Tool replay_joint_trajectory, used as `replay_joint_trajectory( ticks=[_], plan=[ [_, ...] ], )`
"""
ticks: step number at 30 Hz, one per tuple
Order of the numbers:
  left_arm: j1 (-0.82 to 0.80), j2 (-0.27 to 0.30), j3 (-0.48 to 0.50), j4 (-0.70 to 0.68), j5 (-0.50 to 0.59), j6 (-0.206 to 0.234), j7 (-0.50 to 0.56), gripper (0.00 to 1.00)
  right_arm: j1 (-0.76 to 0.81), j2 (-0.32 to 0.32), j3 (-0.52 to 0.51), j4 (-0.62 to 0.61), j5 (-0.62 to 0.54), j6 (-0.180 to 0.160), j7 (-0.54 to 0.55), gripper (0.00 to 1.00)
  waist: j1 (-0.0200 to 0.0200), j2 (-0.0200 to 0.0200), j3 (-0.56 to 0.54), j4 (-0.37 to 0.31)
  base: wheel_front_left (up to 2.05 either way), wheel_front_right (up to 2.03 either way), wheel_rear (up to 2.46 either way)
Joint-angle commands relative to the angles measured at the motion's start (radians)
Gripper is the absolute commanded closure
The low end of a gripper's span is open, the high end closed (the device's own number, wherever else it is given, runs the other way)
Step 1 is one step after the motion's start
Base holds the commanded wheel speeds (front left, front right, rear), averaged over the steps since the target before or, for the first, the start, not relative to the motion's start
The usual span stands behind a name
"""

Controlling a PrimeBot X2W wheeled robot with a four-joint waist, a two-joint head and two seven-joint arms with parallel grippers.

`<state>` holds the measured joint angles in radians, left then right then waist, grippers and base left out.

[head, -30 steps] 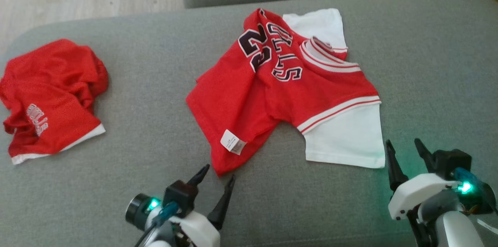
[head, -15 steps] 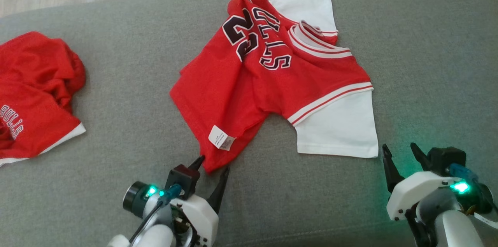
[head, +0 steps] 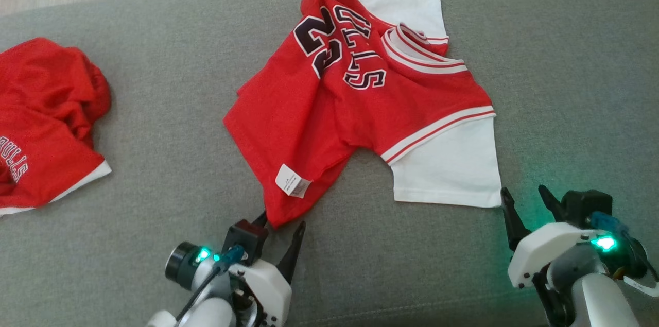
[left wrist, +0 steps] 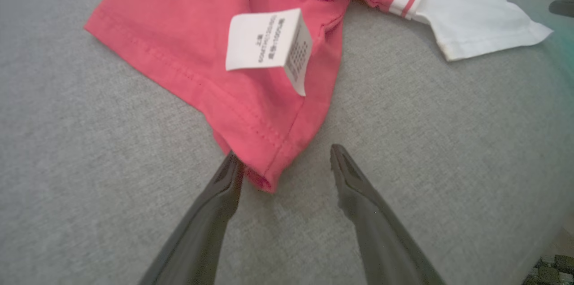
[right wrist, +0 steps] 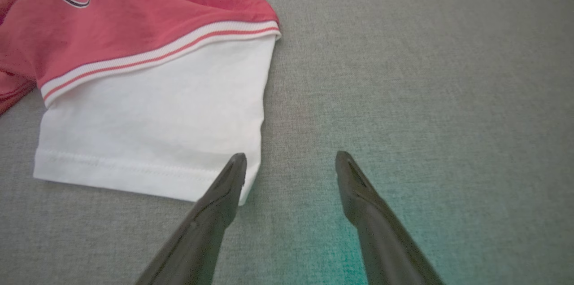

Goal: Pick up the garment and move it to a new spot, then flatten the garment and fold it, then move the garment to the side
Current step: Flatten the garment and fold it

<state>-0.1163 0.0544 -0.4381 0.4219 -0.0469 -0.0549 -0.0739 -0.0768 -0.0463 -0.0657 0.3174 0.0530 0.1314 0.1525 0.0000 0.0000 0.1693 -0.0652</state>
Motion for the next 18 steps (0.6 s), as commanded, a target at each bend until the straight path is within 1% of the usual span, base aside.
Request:
replay_joint_trajectory(
  ticks=[1,7,12,18],
  plan=[
    [-0.049,0.002,0.029,-0.028,-0.007,0.006,-0.017,0.00,-0.048,-0.004,0.028,-0.025,0.007,-0.001,0.004,0.00,0.0000,0.0000,0.000,0.001,0.00,0.00,0.00],
    [-0.052,0.002,0.024,-0.031,-0.017,0.008,-0.022,0.00,-0.058,-0.004,0.027,-0.012,0.008,-0.001,0.012,0.00,0.0000,0.0000,0.002,0.005,0.00,0.00,0.00],
    [-0.055,0.002,0.018,-0.041,-0.027,0.009,-0.021,0.00,-0.075,-0.004,0.048,0.001,0.018,-0.001,0.022,0.00,0.0000,0.0000,0.005,0.012,0.00,0.00,0.00],
    [-0.058,0.001,0.010,-0.057,-0.040,0.008,-0.020,0.00,-0.085,-0.004,0.081,0.027,0.038,-0.001,0.078,0.00,0.0000,0.0000,0.007,0.017,0.00,0.00,0.00]
  ],
)
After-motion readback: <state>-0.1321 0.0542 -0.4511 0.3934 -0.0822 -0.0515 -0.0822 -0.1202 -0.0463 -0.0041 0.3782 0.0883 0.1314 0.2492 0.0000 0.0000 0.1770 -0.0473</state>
